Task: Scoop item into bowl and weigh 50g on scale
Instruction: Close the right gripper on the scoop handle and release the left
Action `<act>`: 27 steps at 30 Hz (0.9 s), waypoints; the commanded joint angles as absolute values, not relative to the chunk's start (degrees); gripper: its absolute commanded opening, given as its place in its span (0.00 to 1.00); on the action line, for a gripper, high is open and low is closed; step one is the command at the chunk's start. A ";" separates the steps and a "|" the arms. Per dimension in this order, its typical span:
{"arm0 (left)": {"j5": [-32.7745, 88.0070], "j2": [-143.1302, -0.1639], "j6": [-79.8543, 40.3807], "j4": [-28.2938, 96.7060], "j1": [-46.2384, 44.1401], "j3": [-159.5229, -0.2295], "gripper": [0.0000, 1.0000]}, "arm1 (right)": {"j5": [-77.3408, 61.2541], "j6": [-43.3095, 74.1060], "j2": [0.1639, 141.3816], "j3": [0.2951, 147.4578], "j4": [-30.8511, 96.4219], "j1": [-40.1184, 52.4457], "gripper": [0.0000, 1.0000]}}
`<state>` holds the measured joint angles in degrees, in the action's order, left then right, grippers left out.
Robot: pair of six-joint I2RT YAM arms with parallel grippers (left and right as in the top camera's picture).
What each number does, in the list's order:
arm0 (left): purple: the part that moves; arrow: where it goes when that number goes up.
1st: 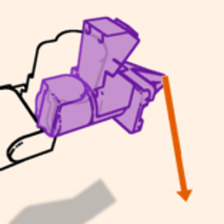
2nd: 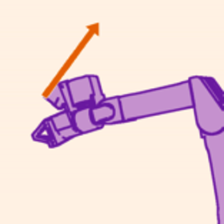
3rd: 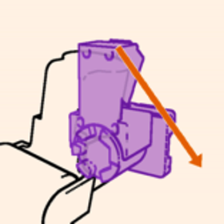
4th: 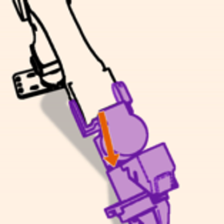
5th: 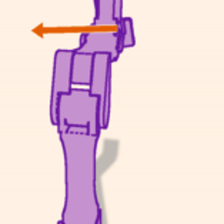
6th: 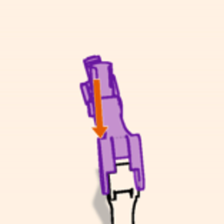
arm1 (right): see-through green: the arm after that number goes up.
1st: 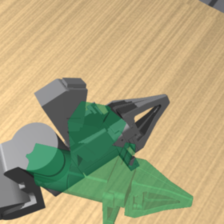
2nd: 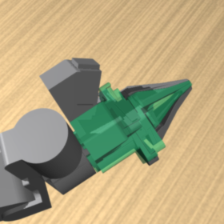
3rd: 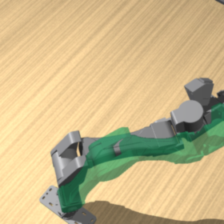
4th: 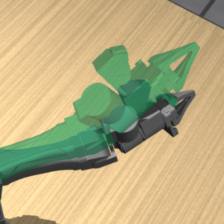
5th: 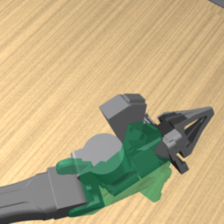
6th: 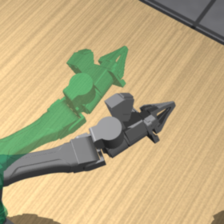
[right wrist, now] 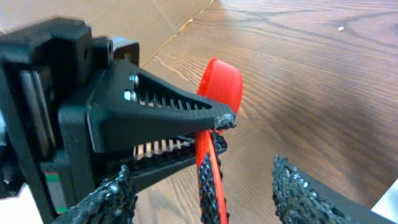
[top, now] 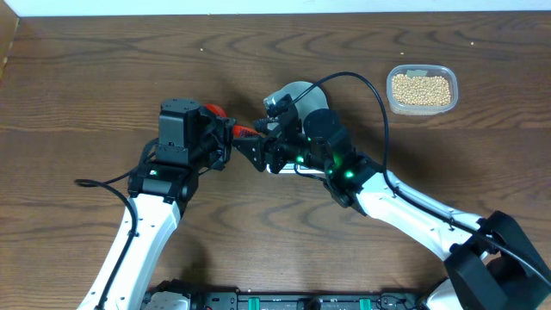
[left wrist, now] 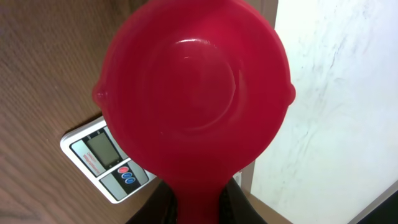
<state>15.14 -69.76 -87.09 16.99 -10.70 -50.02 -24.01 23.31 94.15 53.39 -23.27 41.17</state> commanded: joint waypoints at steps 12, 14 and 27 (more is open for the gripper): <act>16.95 -69.60 -87.35 16.99 -10.94 -50.98 0.07 | -22.61 23.77 95.29 54.33 -25.23 41.04 0.39; 16.95 -69.60 -87.33 17.02 -10.94 -50.98 0.07 | -22.61 23.77 95.29 54.33 -25.34 41.04 0.34; 16.95 -69.60 -87.35 16.99 -10.94 -50.98 0.07 | -22.63 24.80 95.29 54.33 -25.87 41.85 0.25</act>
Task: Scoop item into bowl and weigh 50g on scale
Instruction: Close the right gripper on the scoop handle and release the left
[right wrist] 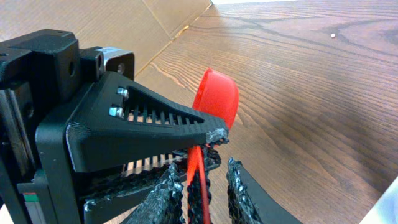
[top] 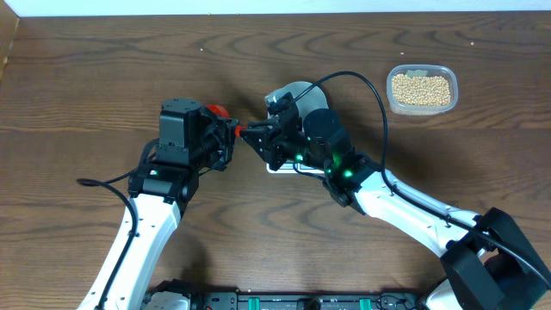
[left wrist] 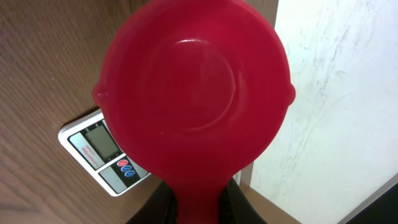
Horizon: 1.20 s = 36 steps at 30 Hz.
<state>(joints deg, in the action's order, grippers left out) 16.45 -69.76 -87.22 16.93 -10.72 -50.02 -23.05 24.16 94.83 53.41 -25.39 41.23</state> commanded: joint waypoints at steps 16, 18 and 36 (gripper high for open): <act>16.95 -69.60 -87.35 16.99 -10.94 -50.98 0.07 | -22.59 24.82 96.64 54.43 -27.73 42.11 0.17; 16.95 -69.60 -87.35 16.99 -10.94 -50.98 0.07 | -22.61 24.84 96.64 54.57 -27.68 42.11 0.14; 17.61 -69.45 -83.40 16.99 -10.94 -50.98 0.73 | -23.51 27.59 96.64 54.68 -27.64 41.63 0.01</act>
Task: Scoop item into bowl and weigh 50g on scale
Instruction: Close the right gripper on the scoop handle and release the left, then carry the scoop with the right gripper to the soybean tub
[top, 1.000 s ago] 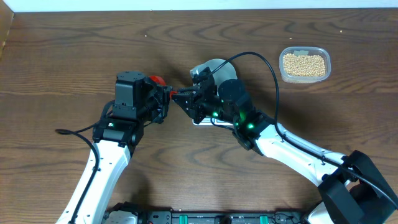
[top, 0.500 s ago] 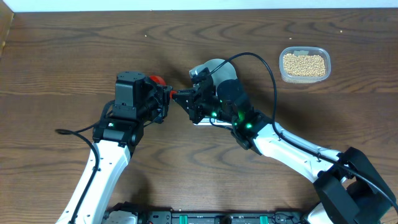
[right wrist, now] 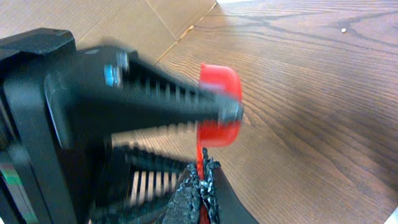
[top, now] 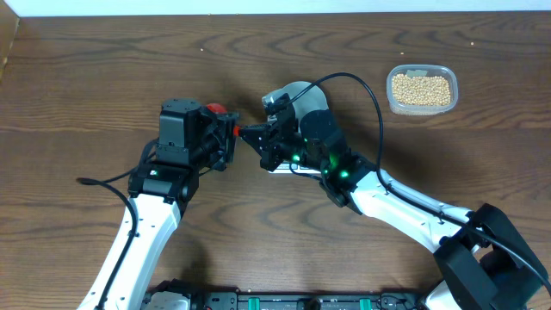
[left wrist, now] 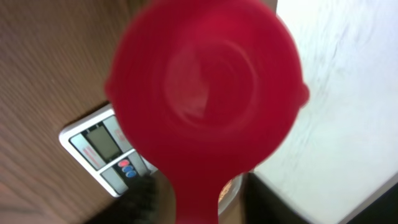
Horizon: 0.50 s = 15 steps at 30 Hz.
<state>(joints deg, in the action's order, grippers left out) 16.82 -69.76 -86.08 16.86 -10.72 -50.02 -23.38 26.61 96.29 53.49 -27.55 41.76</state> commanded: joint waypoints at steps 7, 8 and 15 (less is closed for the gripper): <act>17.56 -66.61 -74.85 16.69 -10.94 -50.98 0.86 | -27.46 28.86 96.29 55.24 -26.89 37.78 0.01; 17.56 -65.80 -72.73 16.27 -10.94 -50.98 0.86 | -28.60 28.88 96.01 55.42 -26.50 36.86 0.01; 17.50 -58.08 -57.12 15.53 -10.94 -50.98 0.86 | -30.17 23.31 89.73 57.21 -15.97 31.14 0.01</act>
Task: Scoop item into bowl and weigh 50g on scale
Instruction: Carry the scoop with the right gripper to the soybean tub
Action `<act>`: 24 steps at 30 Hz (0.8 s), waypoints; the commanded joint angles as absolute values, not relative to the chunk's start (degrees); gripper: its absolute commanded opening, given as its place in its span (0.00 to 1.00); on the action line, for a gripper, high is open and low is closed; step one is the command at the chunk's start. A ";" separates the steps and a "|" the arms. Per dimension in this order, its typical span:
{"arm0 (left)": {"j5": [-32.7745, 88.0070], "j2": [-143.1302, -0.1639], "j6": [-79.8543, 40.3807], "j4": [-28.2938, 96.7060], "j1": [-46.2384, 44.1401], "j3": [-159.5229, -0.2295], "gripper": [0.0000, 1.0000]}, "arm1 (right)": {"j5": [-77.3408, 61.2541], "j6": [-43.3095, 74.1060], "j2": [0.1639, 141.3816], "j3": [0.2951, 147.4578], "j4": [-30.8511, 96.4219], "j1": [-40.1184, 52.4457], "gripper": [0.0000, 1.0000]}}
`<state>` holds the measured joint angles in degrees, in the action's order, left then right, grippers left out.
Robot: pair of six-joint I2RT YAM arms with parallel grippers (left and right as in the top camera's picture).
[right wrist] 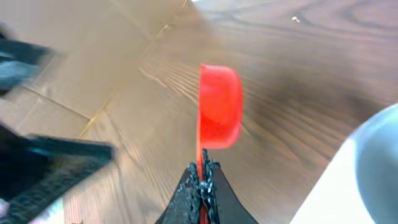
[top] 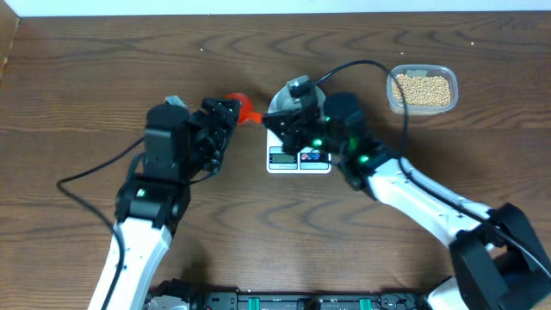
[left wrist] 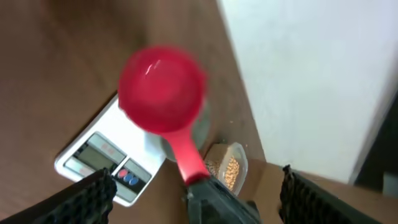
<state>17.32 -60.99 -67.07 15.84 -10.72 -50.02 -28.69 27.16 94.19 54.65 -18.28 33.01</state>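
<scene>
The red scoop [top: 241, 108] hangs empty over the table, left of the scale. My right gripper [top: 272, 121] is shut on its handle, and the cup [right wrist: 219, 106] juts out ahead of the fingers [right wrist: 201, 177]. My left gripper [top: 219, 120] is open and stands apart from the scoop [left wrist: 163, 98]; its fingers [left wrist: 87, 199] are spread wide. The white scale [top: 299, 156] carries the grey bowl [top: 294, 93]. A clear tub of soybeans [top: 421, 89] stands at the far right.
The brown wooden table [top: 103, 69] runs to a white wall at the back. A black cable [top: 362, 69] arcs over the right arm near the bowl. The left arm's cable [top: 86, 176] trails on the left.
The scoop is out of my left gripper, which now stands wide open and drawn back. My right gripper, shut on the handle, has moved right with the scoop, uncovering the scale's display.
My left gripper first held the scoop by its handle, with the right gripper open around that handle. The right fingers then stood closer, then were shut on it. Now the left is open and the right alone carries the scoop.
</scene>
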 commanded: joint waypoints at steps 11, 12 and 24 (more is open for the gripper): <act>14.94 -51.66 -42.19 20.58 -11.46 -53.95 0.86 | -19.38 6.26 74.46 68.38 19.11 22.87 0.01; 14.94 -52.27 -40.49 21.39 -11.84 -55.07 0.86 | -18.87 5.74 73.71 69.49 21.50 22.00 0.01; -4.93 -68.84 -24.05 40.88 -27.27 -74.61 0.86 | -18.59 3.14 71.77 74.78 34.20 8.36 0.01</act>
<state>5.96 -65.23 -30.63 38.68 -22.70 -70.22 -18.90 5.54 71.94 73.45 34.02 10.68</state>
